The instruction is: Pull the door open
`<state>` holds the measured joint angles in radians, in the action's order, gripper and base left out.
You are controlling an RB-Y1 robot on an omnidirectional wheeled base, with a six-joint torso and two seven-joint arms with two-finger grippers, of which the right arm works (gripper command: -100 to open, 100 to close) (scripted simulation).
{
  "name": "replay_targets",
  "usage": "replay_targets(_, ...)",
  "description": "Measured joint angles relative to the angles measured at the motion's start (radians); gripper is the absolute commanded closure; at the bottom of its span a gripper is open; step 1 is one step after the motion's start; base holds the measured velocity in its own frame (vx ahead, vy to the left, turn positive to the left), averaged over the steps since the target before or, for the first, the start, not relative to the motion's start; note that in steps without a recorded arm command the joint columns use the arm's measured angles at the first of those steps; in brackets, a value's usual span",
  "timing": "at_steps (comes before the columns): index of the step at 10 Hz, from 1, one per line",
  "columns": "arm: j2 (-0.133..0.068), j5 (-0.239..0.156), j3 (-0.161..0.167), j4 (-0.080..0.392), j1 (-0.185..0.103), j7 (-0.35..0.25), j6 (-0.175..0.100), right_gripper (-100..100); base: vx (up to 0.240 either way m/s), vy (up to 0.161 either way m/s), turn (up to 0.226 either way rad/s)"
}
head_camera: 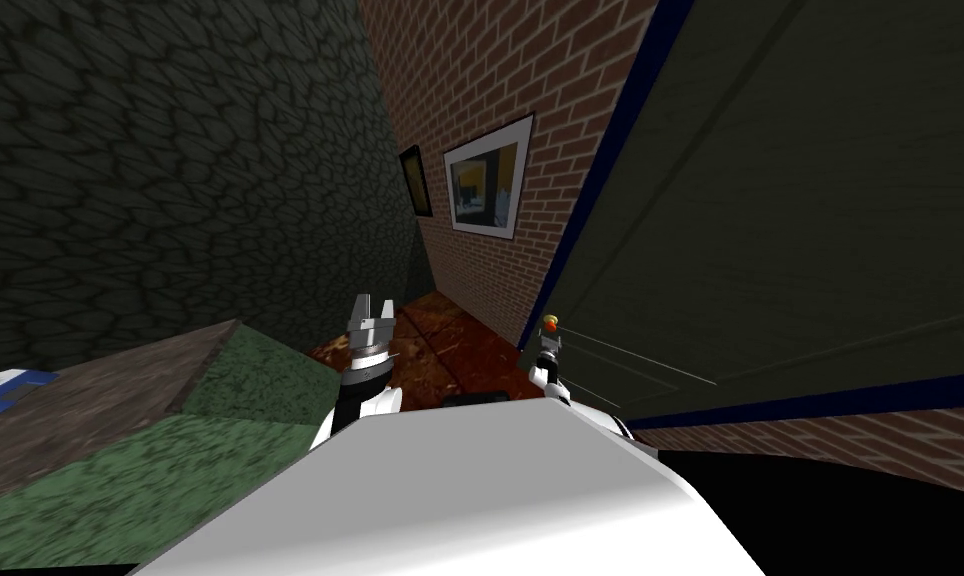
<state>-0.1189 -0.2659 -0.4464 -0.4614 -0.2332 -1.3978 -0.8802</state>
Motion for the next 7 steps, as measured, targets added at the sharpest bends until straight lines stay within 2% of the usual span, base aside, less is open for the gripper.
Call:
replay_targets(1,-0.004,0.001,0.001,-0.002,0.002,-0.004,0.01,-100,0.0,0.0,0.0)
replay_targets(2,-0.011,0.001,0.001,0.026,-0.009,-0.009,-0.002,-100,0.071,-0.02,0.06)
replay_targets(3,-0.03,0.002,0.003,0.036,-0.004,-0.026,-0.007,-100,0.134,-0.026,0.046)
replay_targets(4,-0.034,0.002,0.004,0.007,0.019,-0.039,0.004,-100,0.103,0.003,0.003)
replay_targets(5,-0.048,0.003,0.005,0.033,0.01,-0.051,-0.003,-100,0.11,0.006,0.026)
replay_targets(6,-0.061,0.004,0.007,0.029,0.022,-0.067,-0.003,-100,0.132,-0.004,0.036)
replay_targets(7,-0.088,0.006,0.01,0.075,0.01,-0.091,-0.019,-100,0.06,-0.004,0.008)
